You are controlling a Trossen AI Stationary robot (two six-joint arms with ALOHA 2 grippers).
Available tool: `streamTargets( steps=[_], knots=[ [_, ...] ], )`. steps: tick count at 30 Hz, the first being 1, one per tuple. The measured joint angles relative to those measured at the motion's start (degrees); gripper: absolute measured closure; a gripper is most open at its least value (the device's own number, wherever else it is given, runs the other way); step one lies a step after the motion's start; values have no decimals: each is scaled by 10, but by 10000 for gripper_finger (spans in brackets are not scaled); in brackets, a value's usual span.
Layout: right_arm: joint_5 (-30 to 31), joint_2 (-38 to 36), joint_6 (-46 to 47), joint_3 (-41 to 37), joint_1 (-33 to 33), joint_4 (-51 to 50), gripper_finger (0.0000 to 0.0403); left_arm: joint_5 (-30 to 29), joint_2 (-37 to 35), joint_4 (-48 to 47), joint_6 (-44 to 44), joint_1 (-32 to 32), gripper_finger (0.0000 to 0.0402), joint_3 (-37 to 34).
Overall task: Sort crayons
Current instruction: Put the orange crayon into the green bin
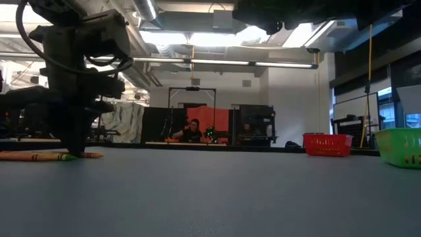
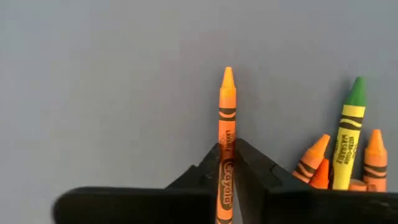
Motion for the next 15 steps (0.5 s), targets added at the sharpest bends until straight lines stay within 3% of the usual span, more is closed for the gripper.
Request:
streamTargets(
  steps=[4, 9, 15],
  knots=[
    [0, 0, 20, 0, 0, 0, 207, -7, -3, 5, 23, 0, 395, 0],
    [23, 0, 43, 0, 0, 1, 206, -62, -25, 3, 25, -15, 389, 25],
    [28, 0, 44, 0, 0, 7, 163, -112, -93, 56, 49, -59, 388, 53]
  ],
)
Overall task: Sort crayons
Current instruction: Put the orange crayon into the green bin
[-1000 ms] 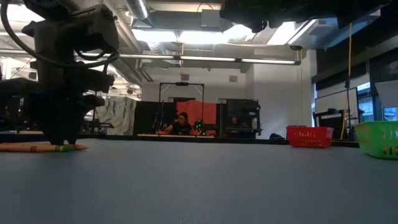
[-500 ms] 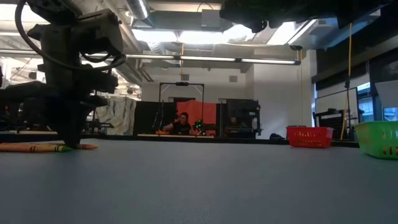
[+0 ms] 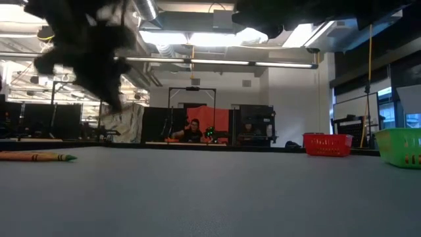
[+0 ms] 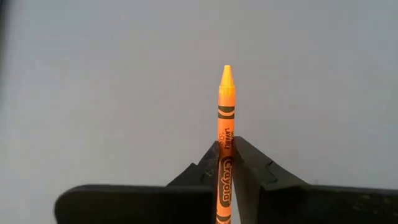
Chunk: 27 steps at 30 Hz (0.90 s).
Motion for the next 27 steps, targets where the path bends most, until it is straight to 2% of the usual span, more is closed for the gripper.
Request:
streamTargets(
  steps=[5, 11, 15, 20, 27],
  knots=[
    [14, 0, -2, 0, 0, 2, 135, -25, -50, 150, 68, -31, 388, -5],
    [14, 1, -3, 0, 0, 23, 135, -18, -46, 280, 133, -39, 388, -7],
    [11, 16, -3, 0, 0, 68, 141, -13, -16, 370, 167, -39, 388, -7],
    [-20, 56, -7, 0, 0, 149, 148, 44, 44, 506, 197, -31, 388, -7],
    [-53, 97, -31, 0, 0, 232, 160, 52, 113, 650, 199, -15, 388, -7]
  ],
)
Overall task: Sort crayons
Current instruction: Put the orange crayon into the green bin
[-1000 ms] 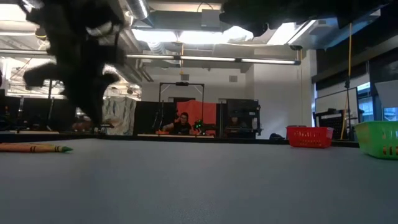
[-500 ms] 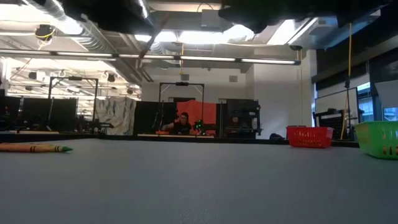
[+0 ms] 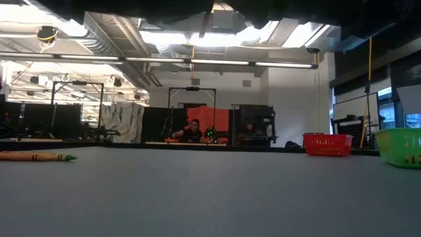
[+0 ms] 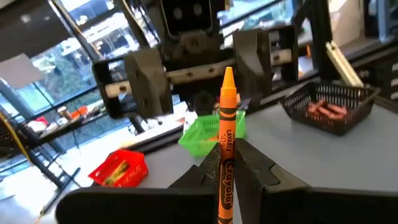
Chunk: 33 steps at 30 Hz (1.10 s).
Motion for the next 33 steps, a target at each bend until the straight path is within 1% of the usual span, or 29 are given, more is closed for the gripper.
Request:
streamTargets(
  steps=[4, 8, 13, 16, 20, 24, 28, 33],
  knots=[
    [-3, 9, -2, 0, 0, 12, 168, 15, 10, 12, 0, -2, 388, 0],
    [-26, 9, -12, 0, 0, 17, 177, -11, 9, 20, -8, -1, 388, 0],
    [-27, 9, -13, 3, 0, 15, 209, -10, 9, 51, -30, -2, 388, 0],
    [-24, 21, -14, 20, 0, 14, 230, -11, 9, 60, -30, -1, 388, 0],
    [-23, 47, -13, 54, 0, -9, 250, -10, 9, 56, -31, 2, 388, 0],
    [-23, 50, -17, 69, 0, -23, 269, -11, 9, 49, -30, 2, 388, 0],
    [-23, 50, -18, 69, 0, -26, 309, -11, 9, 47, -30, 1, 388, 0],
    [-23, 50, -29, 69, 0, -32, 384, -7, 9, 38, -29, -2, 388, 0]
  ],
)
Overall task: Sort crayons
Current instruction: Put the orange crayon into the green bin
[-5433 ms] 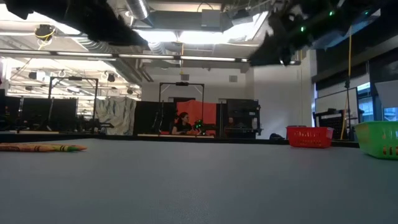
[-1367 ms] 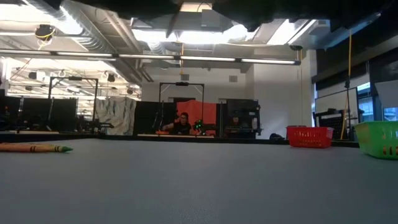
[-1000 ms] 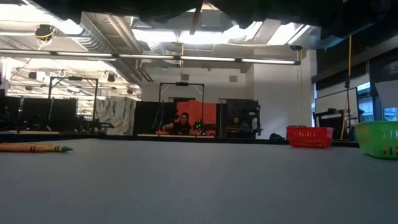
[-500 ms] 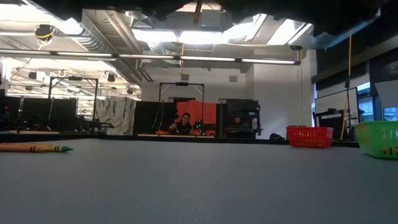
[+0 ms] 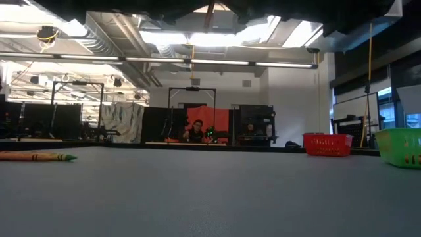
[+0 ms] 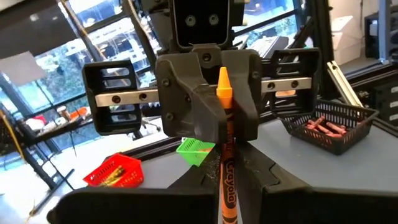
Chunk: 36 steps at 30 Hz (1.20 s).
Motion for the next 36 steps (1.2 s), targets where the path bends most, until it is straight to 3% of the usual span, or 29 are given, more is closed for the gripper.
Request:
streamTargets(
  steps=[4, 7, 10, 14, 18, 21, 30, 36],
  knots=[
    [3, 0, -6, 0, 1, -2, 376, 2, 0, 2, 12, -1, 380, 0],
    [31, -2, -7, 0, 1, -11, 363, -5, -7, -12, 10, -1, 353, 0],
    [41, -14, -13, 0, 1, -44, 376, -15, -31, -73, 3, -11, 317, 0],
    [66, -57, -19, 0, 6, -122, 391, -69, -89, -174, -1, -35, 282, 0],
    [137, -109, -14, 0, 27, -221, 371, -142, -137, -264, -3, -54, 275, 0],
    [159, -155, 6, 0, 48, -312, 364, -159, -153, -288, -5, -60, 274, 0],
    [173, -266, 186, 0, 102, -572, 360, -159, -148, -294, -3, -60, 274, 0],
    [218, -306, 322, 0, 121, -758, 359, -158, -148, -291, -3, -59, 274, 0]
  ],
)
